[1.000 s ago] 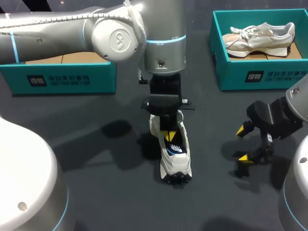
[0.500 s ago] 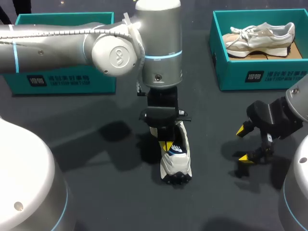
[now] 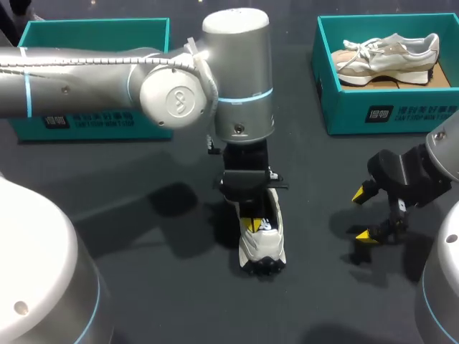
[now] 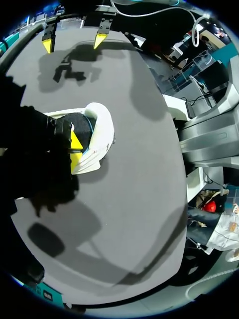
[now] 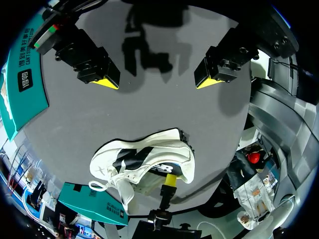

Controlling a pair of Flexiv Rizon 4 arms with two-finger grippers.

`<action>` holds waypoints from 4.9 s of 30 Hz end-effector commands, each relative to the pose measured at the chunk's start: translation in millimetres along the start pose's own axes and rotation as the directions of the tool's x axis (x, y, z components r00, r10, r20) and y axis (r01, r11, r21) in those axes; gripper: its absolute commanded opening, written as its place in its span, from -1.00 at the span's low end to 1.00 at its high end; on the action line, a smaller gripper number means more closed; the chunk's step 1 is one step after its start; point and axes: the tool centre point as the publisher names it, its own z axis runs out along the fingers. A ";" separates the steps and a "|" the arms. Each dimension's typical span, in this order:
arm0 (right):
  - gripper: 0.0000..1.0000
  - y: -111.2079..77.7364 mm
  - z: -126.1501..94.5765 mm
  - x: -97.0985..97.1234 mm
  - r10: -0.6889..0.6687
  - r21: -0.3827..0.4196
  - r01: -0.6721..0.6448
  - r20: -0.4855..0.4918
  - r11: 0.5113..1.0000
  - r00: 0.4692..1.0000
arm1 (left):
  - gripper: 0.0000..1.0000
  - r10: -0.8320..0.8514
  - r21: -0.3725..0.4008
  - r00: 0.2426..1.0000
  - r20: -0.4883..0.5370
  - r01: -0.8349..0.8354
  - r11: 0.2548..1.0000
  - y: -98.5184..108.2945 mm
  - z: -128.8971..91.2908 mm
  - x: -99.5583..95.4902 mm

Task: Take the shoe out of the shoebox, open the shoe tongue, remove and reinsert the insole, then place the shoe into the shoebox

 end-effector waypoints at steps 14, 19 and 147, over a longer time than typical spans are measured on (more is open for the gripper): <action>1.00 0.0 -0.4 1.6 0.001 0.002 -0.001 0.002 1.000 1.000 | -1.00 -0.038 -0.027 0.998 0.050 0.040 0.999 7.9 13.3 -3.7; 1.00 0.0 -0.4 1.6 0.001 0.002 -0.001 0.002 1.000 1.000 | -1.00 -0.031 -0.037 0.995 0.091 0.035 0.999 -0.2 4.3 -14.0; 1.00 0.0 -0.4 1.6 0.001 0.002 -0.001 0.002 1.000 1.000 | 1.00 -0.202 -0.453 0.979 0.027 0.192 0.871 50.4 -35.6 -4.2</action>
